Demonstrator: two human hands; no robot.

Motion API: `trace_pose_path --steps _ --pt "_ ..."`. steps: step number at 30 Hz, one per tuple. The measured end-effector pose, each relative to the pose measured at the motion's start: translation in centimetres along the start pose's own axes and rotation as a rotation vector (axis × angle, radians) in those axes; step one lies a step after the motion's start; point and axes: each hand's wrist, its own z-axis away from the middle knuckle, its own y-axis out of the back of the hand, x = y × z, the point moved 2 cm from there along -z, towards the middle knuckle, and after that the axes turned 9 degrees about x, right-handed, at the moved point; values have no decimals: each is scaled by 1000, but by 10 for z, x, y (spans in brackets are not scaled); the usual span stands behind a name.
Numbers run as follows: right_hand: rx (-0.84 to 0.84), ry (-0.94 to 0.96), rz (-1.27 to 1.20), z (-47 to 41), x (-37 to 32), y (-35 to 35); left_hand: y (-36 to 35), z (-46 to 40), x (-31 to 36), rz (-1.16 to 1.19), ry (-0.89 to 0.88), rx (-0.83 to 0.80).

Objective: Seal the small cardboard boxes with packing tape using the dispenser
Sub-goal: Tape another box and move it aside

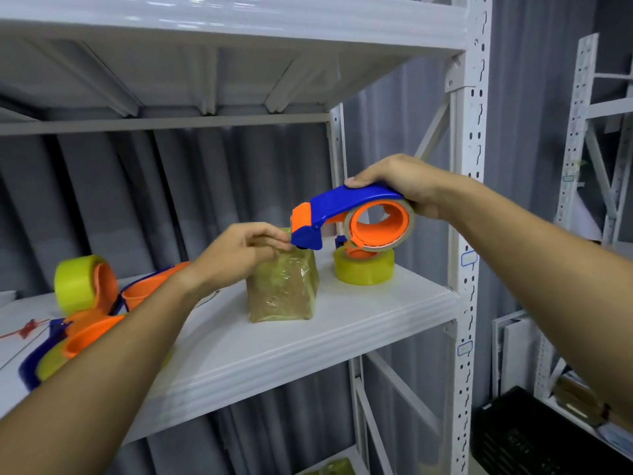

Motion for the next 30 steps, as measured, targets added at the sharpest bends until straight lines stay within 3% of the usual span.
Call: trace_pose_path --steps 4,17,23,30 --pt "-13 43 -56 -4 -6 -25 9 3 2 108 98 131" --pt "6 82 -185 -10 -6 -67 38 10 -3 171 330 35" --pt "15 114 -180 -11 -6 -70 39 14 -5 268 515 98" --pt "-6 165 -95 -9 -8 -75 38 15 -5 197 588 146"
